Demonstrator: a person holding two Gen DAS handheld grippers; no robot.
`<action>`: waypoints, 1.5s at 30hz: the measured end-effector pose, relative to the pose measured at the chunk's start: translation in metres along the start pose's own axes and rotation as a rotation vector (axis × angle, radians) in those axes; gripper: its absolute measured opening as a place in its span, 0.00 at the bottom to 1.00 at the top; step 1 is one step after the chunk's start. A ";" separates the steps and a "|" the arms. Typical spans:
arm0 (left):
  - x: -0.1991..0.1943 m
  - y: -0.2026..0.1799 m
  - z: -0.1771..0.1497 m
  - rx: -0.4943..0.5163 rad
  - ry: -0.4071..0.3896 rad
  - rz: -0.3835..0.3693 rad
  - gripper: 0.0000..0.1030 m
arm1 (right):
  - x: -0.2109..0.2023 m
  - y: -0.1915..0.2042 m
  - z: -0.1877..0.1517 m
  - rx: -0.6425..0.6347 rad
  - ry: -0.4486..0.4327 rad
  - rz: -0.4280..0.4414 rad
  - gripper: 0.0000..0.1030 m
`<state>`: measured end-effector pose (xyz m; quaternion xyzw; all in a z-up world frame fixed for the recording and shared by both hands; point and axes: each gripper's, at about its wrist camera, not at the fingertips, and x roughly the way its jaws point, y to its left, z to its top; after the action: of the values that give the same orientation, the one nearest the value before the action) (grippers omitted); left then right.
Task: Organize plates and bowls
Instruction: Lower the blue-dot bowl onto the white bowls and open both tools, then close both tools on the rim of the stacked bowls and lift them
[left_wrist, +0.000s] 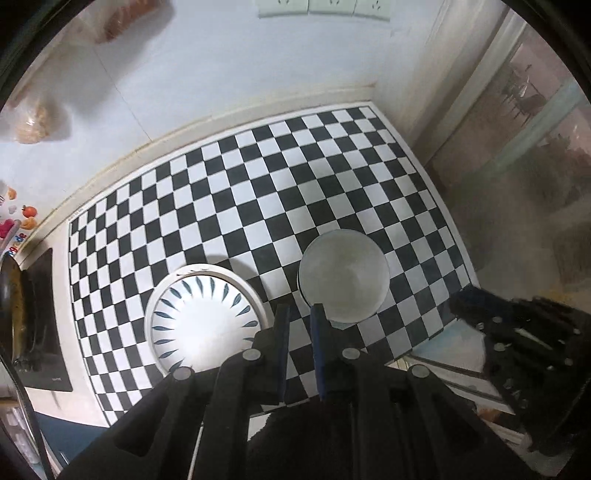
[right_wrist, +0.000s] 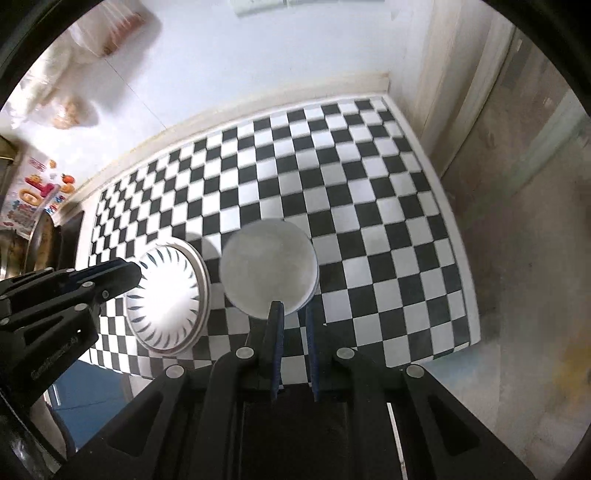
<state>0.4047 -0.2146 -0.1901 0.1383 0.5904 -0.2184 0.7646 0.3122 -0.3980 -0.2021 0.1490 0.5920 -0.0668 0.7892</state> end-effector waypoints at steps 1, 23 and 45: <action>-0.007 0.001 -0.003 -0.006 -0.009 -0.009 0.10 | -0.009 0.001 -0.001 -0.004 -0.015 -0.006 0.13; -0.066 -0.002 -0.032 0.006 -0.115 -0.021 0.10 | -0.091 0.013 -0.020 -0.014 -0.134 -0.012 0.13; 0.104 0.047 0.021 -0.229 0.203 -0.263 0.26 | 0.063 -0.040 0.014 0.106 0.046 0.036 0.93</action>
<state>0.4674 -0.2017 -0.2867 -0.0066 0.6985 -0.2327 0.6766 0.3323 -0.4358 -0.2647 0.2029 0.6027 -0.0805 0.7675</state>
